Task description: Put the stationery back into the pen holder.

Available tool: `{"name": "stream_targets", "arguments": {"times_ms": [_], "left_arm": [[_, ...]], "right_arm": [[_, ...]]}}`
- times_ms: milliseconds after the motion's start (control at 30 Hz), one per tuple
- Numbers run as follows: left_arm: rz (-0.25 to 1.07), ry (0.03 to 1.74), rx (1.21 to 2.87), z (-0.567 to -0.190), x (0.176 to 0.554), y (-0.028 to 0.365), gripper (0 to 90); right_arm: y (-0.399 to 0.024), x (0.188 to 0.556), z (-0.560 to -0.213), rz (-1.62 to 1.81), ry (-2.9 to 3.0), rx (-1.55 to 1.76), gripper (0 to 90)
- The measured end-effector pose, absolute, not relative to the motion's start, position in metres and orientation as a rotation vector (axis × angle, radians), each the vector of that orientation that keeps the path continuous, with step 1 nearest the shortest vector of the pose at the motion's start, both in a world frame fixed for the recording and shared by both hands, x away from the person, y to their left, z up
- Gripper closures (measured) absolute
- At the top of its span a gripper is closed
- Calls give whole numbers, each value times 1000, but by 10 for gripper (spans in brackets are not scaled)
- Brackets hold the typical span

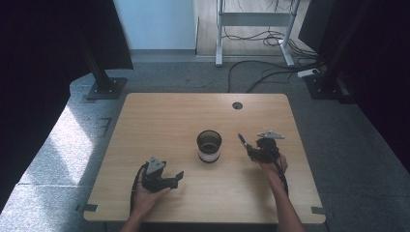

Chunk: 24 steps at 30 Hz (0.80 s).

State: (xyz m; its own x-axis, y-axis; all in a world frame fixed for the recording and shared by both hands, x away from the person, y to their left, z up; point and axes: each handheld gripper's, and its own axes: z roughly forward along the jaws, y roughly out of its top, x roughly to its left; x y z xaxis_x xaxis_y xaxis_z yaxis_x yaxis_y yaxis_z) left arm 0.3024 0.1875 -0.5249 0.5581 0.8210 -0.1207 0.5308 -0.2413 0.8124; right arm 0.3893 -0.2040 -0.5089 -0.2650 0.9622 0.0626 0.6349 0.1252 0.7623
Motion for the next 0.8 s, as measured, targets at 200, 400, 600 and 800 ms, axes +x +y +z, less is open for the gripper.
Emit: {"name": "stream_targets", "arguments": {"times_ms": [200,400,600,800], "left_arm": [[415,1084,1921,-521,300,185,145],[420,1064,1934,-520,298,181,146],[407,1062,1950,-521,298,180,147],[400,1060,1950,-521,298,180,147]], "right_arm": [[-197,401,-510,963,1971,1542,457],[-188,416,-512,956,1982,1545,475],[-180,429,-512,943,1991,1544,495],[-173,441,-513,931,2006,1527,505]]}}
